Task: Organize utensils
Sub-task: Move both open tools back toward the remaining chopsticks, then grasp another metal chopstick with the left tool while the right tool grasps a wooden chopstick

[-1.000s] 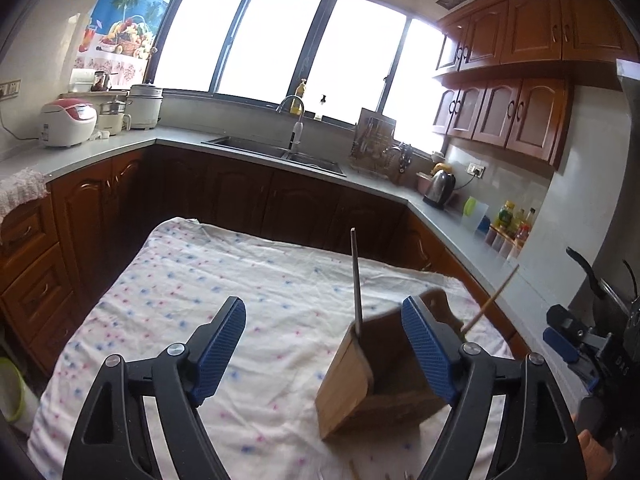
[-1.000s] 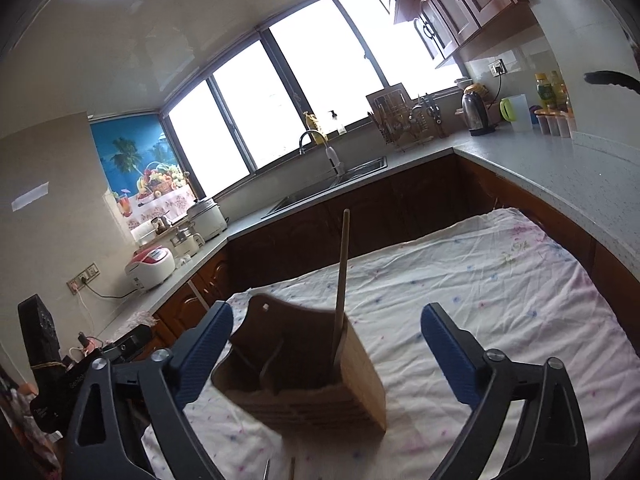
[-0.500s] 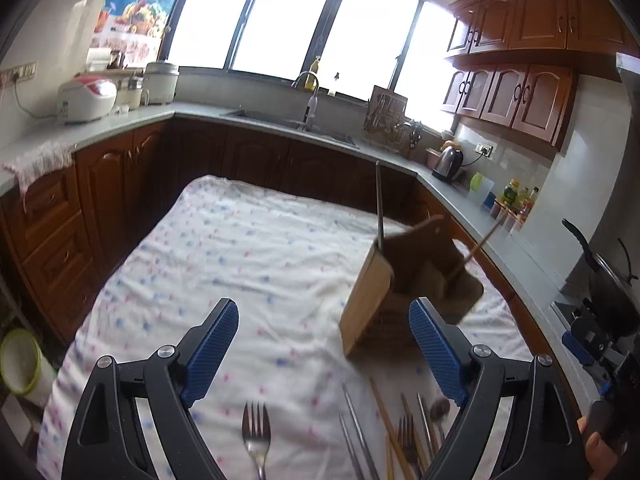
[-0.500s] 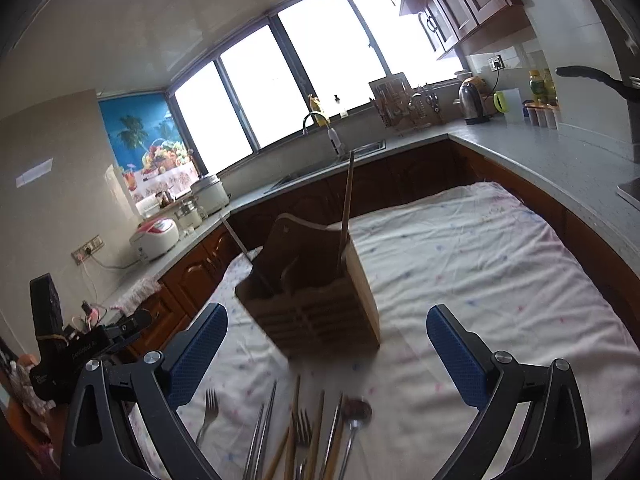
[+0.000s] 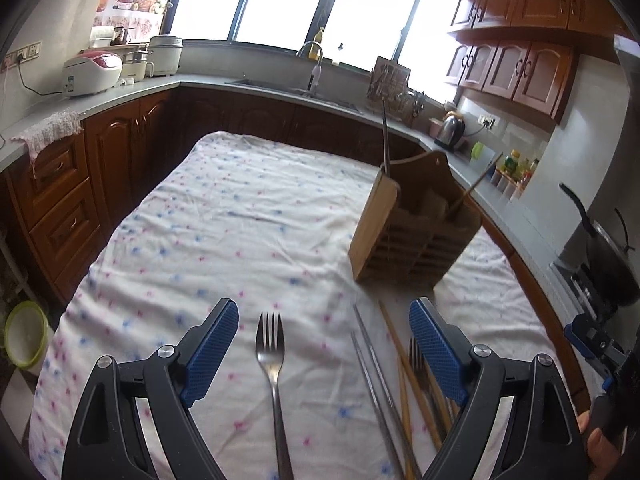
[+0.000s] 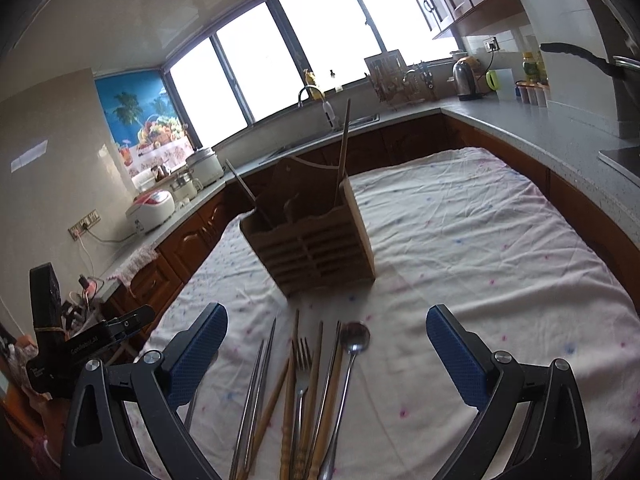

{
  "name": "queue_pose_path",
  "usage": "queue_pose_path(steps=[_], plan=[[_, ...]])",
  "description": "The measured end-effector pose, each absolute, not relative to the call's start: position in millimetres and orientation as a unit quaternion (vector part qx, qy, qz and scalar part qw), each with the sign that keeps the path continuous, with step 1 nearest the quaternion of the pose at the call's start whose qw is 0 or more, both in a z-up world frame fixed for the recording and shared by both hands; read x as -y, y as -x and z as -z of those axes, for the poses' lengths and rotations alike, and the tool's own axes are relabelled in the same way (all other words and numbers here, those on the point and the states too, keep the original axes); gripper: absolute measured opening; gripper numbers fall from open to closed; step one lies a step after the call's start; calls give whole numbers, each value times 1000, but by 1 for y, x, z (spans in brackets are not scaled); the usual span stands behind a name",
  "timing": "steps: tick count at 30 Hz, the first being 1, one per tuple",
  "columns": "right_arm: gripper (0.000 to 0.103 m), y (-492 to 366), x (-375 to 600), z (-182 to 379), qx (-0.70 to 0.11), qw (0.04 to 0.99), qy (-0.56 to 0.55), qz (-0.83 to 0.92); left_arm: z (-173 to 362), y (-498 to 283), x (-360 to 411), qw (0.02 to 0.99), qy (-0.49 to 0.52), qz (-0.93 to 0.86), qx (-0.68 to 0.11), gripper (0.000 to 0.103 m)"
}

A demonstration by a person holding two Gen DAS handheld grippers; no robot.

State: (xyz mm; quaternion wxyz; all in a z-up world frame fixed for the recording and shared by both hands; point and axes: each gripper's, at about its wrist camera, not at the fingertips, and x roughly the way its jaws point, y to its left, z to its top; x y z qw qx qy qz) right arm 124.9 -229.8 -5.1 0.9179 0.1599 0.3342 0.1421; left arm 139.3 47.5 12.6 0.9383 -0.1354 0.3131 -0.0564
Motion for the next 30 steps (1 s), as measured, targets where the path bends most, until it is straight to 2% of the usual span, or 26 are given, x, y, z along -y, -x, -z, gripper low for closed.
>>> queue_pose_path(steps=[2,4,7,9,13,15,18,24,30], plan=[[100,-123,227,8,-339,916,-157,-145,-12,-136,-46,937,132,56,-319,87],[94,-122,225,9,-341,916,-153,-146,-11,-133,-46,935,129,56,-325,87],[78,-122,221,13,-352,912,-150,-147,-11,-132,-44,933,126,54,-331,87],[63,-125,218,17,-363,908,-149,-149,-10,-132,-43,932,125,52,-336,87],[50,-127,213,27,-381,900,-148,-155,-7,-136,-39,929,123,53,-345,87],[38,-130,209,32,-392,895,-143,-156,-6,-138,-36,928,119,54,-349,86],[27,-135,205,42,-412,885,-145,-162,-4,-143,-30,926,111,56,-356,86],[13,-152,197,67,-450,866,-144,-164,7,-156,-19,917,100,60,-381,77],[10,-166,182,87,-484,856,-103,-148,16,-170,-14,911,92,60,-399,77]])
